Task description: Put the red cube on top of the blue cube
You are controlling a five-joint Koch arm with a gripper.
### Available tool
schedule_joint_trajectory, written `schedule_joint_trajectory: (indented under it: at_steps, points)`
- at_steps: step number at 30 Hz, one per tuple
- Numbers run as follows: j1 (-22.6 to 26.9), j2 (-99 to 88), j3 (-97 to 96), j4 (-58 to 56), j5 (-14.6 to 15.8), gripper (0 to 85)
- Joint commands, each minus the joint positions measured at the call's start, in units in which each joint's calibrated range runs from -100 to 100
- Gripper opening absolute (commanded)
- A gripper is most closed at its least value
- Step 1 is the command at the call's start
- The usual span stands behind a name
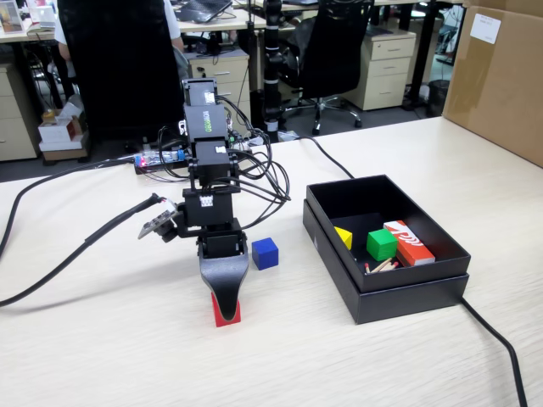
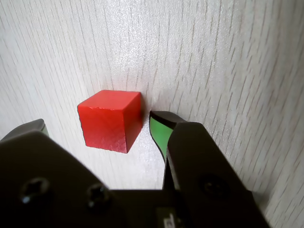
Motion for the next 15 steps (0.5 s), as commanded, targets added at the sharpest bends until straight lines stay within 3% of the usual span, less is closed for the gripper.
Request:
schedule_joint_trajectory:
  at_steps: [1, 15]
  points:
    - [0.0, -1.2, 4.2, -0.5, -0.3, 43.2]
    - [-0.1, -1.2, 4.0, -0.5, -0.3, 42.0]
